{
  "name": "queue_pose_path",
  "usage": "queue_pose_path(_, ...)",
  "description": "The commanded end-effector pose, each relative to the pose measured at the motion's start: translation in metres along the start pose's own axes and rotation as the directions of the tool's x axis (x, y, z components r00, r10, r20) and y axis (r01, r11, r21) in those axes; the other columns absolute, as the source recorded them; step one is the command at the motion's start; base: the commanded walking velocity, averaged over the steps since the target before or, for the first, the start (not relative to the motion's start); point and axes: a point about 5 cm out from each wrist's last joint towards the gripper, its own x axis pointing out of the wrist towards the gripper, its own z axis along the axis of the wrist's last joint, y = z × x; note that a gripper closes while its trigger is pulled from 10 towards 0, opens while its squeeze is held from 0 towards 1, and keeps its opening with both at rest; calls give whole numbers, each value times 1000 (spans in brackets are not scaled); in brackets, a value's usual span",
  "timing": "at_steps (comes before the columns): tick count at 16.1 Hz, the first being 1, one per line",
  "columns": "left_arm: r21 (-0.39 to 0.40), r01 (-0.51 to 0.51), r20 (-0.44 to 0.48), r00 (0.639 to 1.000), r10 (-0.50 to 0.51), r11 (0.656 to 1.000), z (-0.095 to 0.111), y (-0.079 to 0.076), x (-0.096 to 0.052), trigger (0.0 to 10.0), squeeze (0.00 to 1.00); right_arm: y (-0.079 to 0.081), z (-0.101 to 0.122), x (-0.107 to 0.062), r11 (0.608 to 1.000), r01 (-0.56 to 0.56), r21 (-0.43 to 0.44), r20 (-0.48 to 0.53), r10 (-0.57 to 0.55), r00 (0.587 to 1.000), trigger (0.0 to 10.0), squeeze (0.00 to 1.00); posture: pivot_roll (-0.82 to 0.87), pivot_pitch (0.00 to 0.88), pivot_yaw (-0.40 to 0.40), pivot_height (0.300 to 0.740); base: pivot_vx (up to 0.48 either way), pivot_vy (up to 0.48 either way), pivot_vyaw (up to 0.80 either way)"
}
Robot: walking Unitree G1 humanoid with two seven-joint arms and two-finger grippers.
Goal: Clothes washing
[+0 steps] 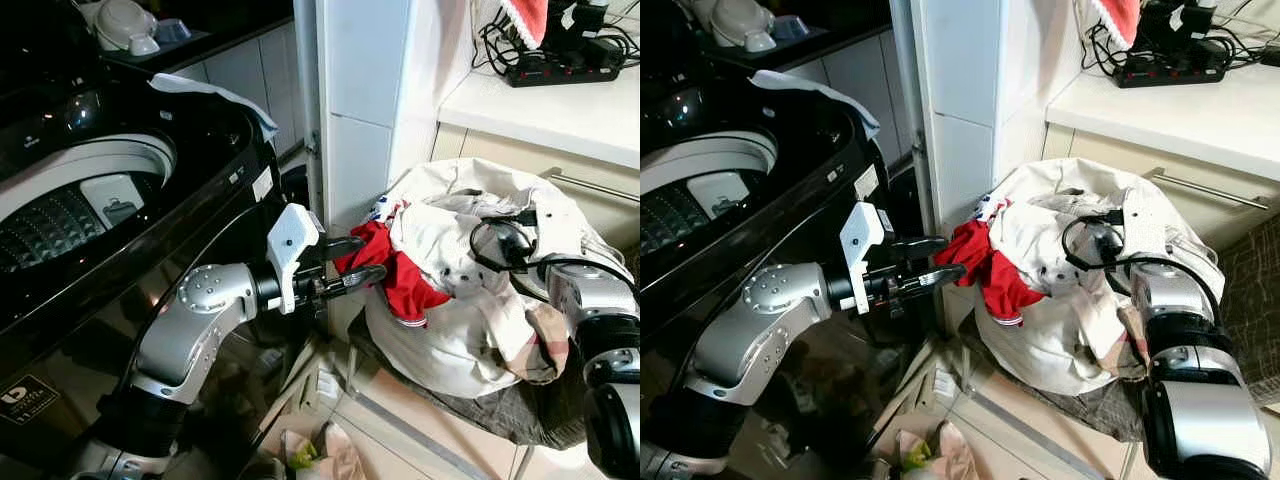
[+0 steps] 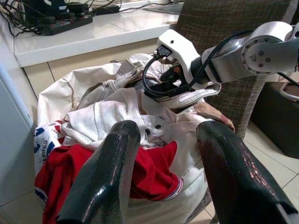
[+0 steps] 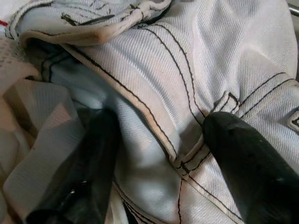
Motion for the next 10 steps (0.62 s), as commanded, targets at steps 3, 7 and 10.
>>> queue_pose_path(3, 5, -2, -1, 1000, 2, 1000, 2, 0, -2, 10000, 0, -2, -2, 1, 999, 0, 33, -15, 1, 1000, 0, 0, 10, 0, 67, 740, 0, 0, 0)
queue_pose_path(7, 6, -2, -1, 1000, 2, 1000, 2, 0, -2, 10000, 0, -3, 1, 1, 999, -2, 44, -3, 2, 1000, 0, 0, 7, 0, 70, 740, 0, 0, 0)
queue_pose_path(10, 8, -2, -1, 1000, 2, 1000, 3, 1, -1, 10000, 0, -4, 4, 1, 998, -2, 55, 8, 2, 1000, 0, 0, 5, 0, 71, 740, 0, 0, 0)
